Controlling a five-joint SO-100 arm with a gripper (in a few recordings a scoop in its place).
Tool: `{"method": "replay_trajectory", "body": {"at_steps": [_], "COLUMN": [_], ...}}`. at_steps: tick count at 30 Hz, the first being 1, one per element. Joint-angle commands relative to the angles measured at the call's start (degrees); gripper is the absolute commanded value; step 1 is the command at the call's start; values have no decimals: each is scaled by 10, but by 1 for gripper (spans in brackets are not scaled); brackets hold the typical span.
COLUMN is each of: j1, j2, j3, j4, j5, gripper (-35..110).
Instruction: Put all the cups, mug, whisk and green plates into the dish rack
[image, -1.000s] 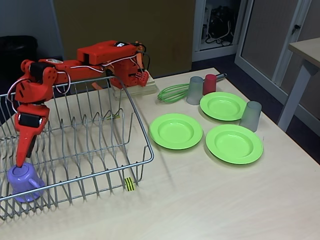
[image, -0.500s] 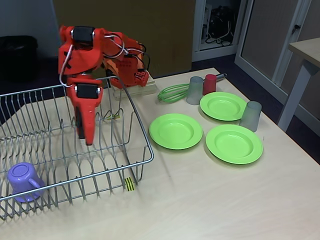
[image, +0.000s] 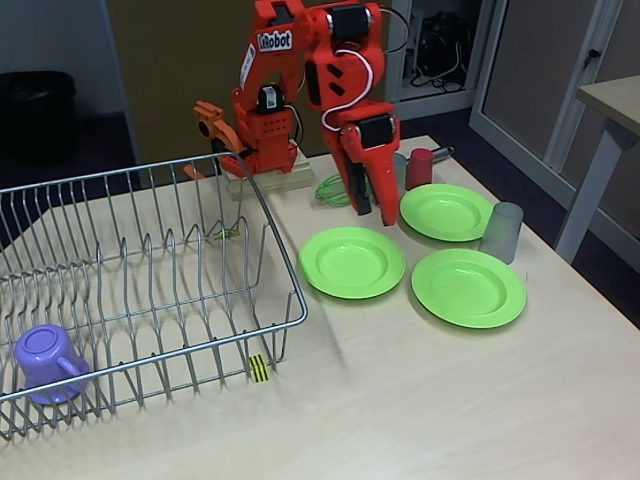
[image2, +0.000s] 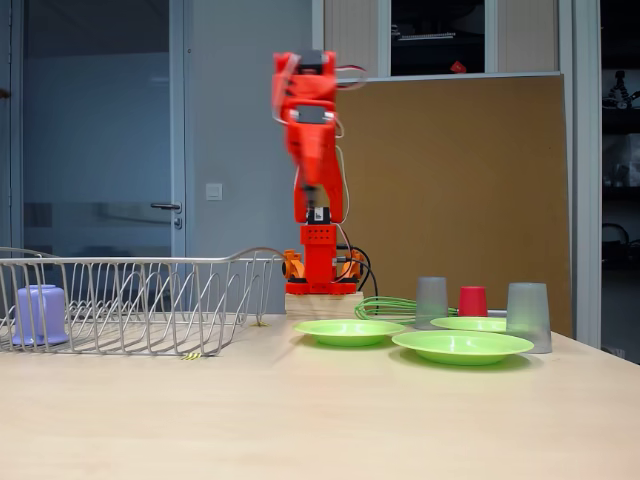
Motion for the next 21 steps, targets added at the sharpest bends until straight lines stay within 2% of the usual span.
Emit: {"method": "replay_trajectory", "body": {"at_steps": [1, 6, 10, 17, 21], "j1": [-117, -237, -304, -378, -398], "j2": [62, 33, 11, -77, -146], "j3": [40, 6, 11, -25, -76], "j4": [13, 39, 3, -40, -62], "j5": [121, 308, 412, 563, 611], "gripper": [29, 34, 36, 44, 45]}}
